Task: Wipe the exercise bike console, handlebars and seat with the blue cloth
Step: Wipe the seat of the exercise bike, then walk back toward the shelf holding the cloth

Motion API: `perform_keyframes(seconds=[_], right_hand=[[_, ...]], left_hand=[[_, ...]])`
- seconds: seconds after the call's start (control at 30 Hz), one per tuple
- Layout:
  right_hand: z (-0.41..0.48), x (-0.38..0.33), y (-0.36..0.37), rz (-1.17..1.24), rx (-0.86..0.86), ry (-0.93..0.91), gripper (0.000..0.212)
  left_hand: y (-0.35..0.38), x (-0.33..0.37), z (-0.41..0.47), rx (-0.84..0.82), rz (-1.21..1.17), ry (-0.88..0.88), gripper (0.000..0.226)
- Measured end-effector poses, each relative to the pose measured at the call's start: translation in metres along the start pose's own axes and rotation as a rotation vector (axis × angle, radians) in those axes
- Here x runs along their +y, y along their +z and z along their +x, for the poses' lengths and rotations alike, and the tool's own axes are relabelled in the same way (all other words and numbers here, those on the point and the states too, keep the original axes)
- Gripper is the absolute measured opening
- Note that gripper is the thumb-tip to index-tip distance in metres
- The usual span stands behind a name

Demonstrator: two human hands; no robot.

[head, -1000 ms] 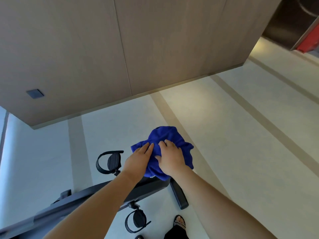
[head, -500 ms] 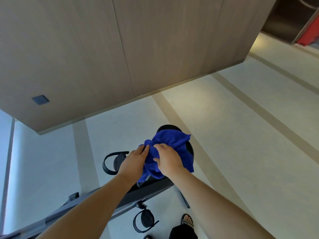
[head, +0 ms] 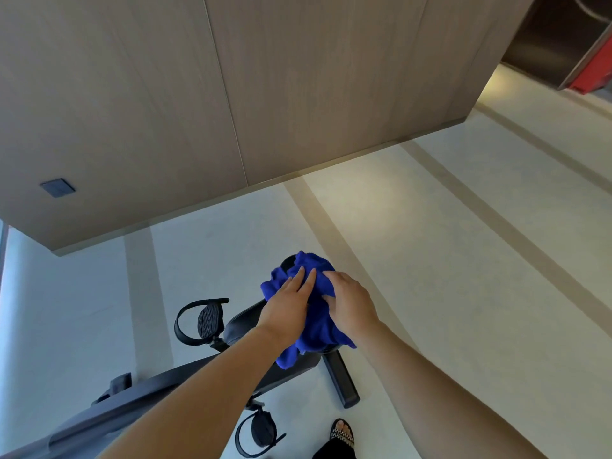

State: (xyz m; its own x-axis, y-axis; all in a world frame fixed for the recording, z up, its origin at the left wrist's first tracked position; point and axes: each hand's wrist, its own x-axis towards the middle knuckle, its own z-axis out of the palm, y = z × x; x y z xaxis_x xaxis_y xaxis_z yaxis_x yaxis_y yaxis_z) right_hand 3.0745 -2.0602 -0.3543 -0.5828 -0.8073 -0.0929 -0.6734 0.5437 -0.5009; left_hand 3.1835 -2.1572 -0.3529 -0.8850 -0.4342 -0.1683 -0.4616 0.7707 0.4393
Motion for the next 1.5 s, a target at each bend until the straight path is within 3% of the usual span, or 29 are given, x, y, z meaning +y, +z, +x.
perform_keyframes(seconds=[0.47,0.87,1.2,1.5], right_hand=[[-0.041,-0.013,0.001,-0.072,-0.051,0.044,0.042],[-0.141,-0.019,0.023,0.147,0.151,0.313,0.043],[-0.167,0.020,-0.016,0.373,0.381,0.358,0.039],[-0.199,0.116,-0.086,0.538,0.492,0.301,0.035]], left_hand=[[0.000,-0.001,-0.034,-0.026,-0.052,-0.002,0.058],[0.014,0.010,-0.082,-0.069,-0.225,0.189,0.057],[0.008,0.078,-0.079,0.047,-0.269,0.353,0.052],[0.045,0.202,-0.053,0.070,-0.358,0.294,0.059]])
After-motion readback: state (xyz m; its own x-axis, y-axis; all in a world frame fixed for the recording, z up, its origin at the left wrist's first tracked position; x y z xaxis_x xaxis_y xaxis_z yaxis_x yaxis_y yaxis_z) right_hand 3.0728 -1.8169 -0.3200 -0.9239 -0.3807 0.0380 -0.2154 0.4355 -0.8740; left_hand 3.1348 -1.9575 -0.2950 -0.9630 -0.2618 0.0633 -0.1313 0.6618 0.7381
